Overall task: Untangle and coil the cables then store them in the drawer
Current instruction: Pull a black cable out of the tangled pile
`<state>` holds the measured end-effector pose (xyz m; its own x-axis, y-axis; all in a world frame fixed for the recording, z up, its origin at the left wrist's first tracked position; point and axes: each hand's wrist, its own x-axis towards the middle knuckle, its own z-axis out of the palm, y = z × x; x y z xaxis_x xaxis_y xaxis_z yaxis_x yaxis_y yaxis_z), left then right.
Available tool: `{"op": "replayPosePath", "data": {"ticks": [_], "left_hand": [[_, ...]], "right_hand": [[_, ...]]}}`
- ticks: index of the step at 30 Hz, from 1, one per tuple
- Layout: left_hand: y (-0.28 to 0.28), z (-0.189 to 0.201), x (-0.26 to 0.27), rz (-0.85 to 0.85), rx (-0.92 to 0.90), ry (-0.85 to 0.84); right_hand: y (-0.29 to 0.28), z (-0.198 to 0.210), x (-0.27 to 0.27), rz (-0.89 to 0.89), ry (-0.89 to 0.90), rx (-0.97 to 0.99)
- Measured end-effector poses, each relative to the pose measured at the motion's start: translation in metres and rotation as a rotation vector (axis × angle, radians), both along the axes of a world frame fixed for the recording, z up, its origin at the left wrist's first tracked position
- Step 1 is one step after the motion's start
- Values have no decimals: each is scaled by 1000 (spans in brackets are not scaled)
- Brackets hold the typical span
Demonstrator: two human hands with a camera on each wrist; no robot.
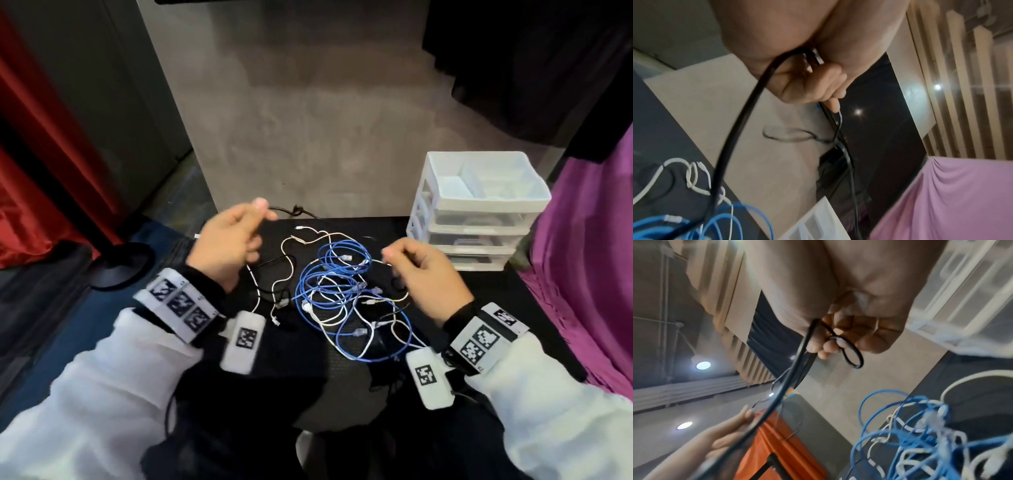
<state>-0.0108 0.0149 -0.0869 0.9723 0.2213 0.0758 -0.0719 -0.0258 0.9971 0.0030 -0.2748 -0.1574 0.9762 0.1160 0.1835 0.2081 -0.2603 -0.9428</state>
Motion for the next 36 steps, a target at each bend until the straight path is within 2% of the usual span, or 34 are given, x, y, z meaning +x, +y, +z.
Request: {"op": "replayPosePath", "data": {"ticks": [3, 5, 9, 12, 15, 18, 21, 24, 27, 29, 31, 33, 36], "left_hand": [[52, 13, 7, 205, -108, -37], [84, 21, 10, 324, -211, -31], [104, 11, 13, 397, -269, -14], [86, 2, 11, 319, -267, -9], [52, 1, 3, 188, -180, -17], [9, 5, -11, -9, -35, -66], [-38, 3, -28, -250, 25, -7], [-70, -5, -41, -364, 145, 11], [-72, -17, -47, -448, 187, -30], [-65, -22, -48, -457, 95, -21], [-53, -25, -46, -368, 35, -13], [-35, -28, -41, -261, 103, -10], [-14, -31, -37, -188, 192, -18]], "right_hand": [[-40, -7, 13, -183, 7, -52], [-62, -8, 18, -262, 36, -6], [-67, -1, 15, -286, 93, 89], [-41, 16, 9, -196, 126, 245], [-6, 47, -1, -6, 160, 435], [32, 77, -12, 203, 150, 489], [64, 99, -19, 325, 140, 579], [80, 116, -20, 422, 151, 664], [80, 126, -16, 388, 126, 589], [72, 130, -12, 331, 127, 582], [58, 134, -5, 252, 173, 627], [38, 138, 2, 185, 233, 669], [16, 143, 9, 125, 246, 609]]}}
